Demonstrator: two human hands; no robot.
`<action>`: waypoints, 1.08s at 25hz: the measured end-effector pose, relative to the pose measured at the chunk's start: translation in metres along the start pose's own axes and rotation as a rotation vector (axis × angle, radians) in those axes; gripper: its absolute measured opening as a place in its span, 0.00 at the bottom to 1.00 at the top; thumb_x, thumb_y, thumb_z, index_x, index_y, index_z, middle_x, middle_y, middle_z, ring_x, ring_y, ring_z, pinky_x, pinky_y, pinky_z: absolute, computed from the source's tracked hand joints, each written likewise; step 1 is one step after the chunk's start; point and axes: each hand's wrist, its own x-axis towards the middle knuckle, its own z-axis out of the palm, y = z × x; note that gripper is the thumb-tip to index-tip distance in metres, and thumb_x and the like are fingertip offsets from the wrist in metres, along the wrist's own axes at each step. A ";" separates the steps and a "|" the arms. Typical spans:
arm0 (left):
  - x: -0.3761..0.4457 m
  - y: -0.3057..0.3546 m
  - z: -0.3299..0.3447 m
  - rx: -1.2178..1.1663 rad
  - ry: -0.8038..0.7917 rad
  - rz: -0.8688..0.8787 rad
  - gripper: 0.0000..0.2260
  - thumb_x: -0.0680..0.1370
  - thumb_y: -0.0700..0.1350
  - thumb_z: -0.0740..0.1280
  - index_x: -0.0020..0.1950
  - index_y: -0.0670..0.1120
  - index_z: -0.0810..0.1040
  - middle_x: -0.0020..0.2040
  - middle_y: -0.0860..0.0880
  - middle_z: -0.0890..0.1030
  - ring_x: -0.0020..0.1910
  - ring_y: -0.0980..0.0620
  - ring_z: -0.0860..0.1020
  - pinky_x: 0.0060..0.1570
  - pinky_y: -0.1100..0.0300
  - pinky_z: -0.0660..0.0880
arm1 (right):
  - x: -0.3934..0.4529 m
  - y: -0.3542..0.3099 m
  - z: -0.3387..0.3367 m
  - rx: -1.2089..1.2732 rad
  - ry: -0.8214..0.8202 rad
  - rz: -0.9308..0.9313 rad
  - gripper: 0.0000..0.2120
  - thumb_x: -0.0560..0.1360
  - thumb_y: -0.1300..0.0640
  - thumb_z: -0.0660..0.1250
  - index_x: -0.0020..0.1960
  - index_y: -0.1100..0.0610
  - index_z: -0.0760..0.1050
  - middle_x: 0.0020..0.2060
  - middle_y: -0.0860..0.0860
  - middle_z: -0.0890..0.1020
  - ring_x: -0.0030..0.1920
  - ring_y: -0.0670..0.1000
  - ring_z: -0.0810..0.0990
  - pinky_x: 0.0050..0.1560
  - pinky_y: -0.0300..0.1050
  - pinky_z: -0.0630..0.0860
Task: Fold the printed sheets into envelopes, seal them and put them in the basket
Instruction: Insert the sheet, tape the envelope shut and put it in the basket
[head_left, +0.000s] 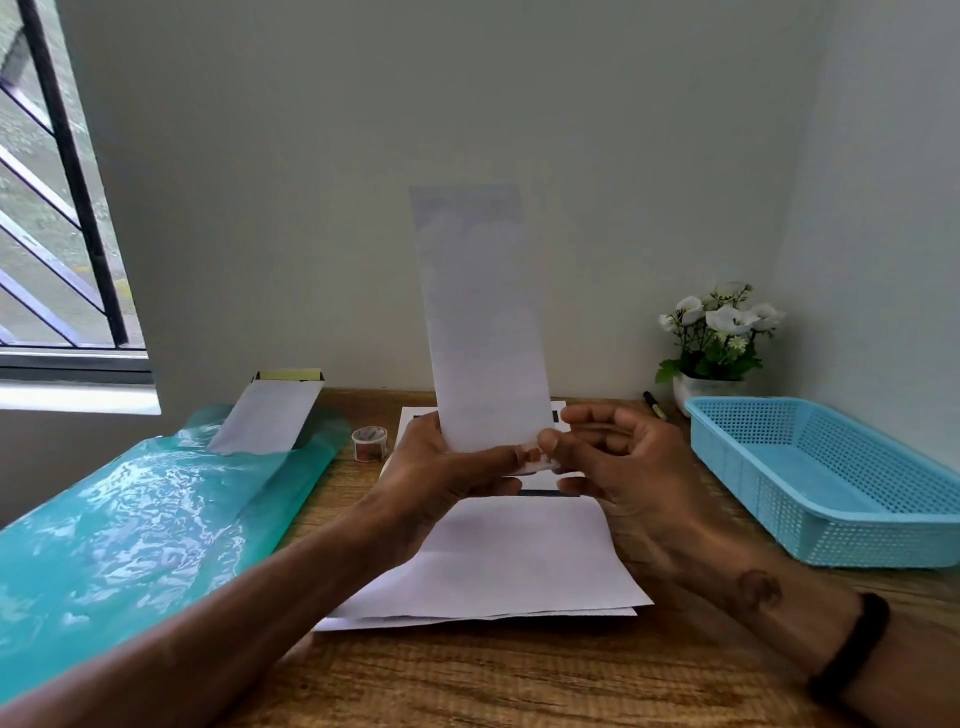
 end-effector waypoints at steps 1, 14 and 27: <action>0.001 -0.001 0.000 -0.002 -0.003 -0.004 0.25 0.64 0.44 0.86 0.57 0.51 0.81 0.49 0.51 0.89 0.49 0.47 0.88 0.42 0.56 0.85 | 0.002 0.002 -0.001 0.042 -0.005 0.016 0.22 0.62 0.48 0.84 0.54 0.52 0.84 0.44 0.53 0.90 0.44 0.56 0.89 0.41 0.50 0.85; 0.001 0.004 -0.001 -0.012 -0.008 -0.054 0.31 0.64 0.45 0.84 0.65 0.44 0.79 0.52 0.43 0.88 0.50 0.40 0.88 0.48 0.52 0.86 | 0.008 -0.004 -0.005 0.229 -0.120 0.015 0.21 0.64 0.63 0.79 0.56 0.62 0.81 0.48 0.61 0.89 0.51 0.61 0.88 0.47 0.50 0.86; 0.003 0.006 -0.002 -0.004 -0.019 -0.105 0.29 0.65 0.42 0.84 0.64 0.44 0.80 0.52 0.42 0.88 0.50 0.41 0.88 0.46 0.53 0.86 | 0.005 -0.005 -0.006 0.185 -0.154 0.102 0.17 0.71 0.68 0.77 0.59 0.61 0.80 0.47 0.60 0.89 0.48 0.61 0.89 0.44 0.48 0.86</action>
